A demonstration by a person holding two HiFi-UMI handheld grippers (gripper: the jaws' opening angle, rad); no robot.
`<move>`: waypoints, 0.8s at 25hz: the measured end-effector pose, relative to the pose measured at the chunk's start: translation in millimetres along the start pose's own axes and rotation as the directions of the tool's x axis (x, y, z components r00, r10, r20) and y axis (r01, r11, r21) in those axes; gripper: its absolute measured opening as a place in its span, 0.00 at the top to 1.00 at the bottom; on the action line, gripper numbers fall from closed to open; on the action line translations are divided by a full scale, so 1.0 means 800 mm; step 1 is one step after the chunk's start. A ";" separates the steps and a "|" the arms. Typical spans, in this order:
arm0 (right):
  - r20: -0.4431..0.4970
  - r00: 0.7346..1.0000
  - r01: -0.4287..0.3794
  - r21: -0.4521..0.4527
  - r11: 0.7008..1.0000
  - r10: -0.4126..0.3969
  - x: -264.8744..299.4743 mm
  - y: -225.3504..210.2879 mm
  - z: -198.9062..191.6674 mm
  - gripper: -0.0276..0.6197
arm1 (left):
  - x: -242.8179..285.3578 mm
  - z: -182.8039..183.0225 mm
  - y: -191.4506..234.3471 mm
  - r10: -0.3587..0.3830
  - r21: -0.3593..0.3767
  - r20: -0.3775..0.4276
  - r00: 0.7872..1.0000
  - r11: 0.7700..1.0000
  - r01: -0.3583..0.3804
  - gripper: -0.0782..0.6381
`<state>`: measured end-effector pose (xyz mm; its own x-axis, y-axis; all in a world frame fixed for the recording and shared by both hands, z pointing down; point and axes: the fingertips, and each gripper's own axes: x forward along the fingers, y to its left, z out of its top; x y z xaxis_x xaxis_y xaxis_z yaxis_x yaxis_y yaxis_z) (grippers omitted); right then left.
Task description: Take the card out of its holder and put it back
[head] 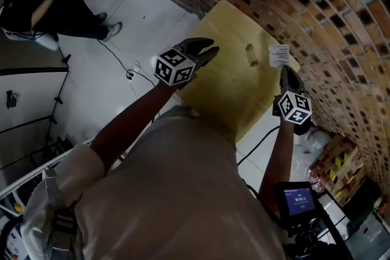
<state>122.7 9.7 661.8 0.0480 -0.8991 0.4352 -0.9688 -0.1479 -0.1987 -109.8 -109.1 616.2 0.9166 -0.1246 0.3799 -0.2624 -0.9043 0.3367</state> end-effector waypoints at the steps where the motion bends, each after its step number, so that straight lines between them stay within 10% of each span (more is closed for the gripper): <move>1: -0.008 1.000 -0.009 -0.007 1.000 0.009 0.005 0.003 -0.002 0.94 | -0.003 -0.002 -0.001 0.004 -0.002 0.000 1.000 1.000 -0.004 0.71; 20: -0.173 0.979 -0.116 -0.041 0.992 0.107 0.094 0.004 -0.088 0.94 | -0.035 -0.030 -0.003 0.101 -0.075 0.008 0.995 0.992 -0.100 0.71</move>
<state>106.1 -29.0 755.9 -0.0987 -0.8248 0.5567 -0.9769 -0.0261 -0.2119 -142.2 -94.0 625.5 0.8878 -0.2182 0.4051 -0.3747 -0.8539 0.3611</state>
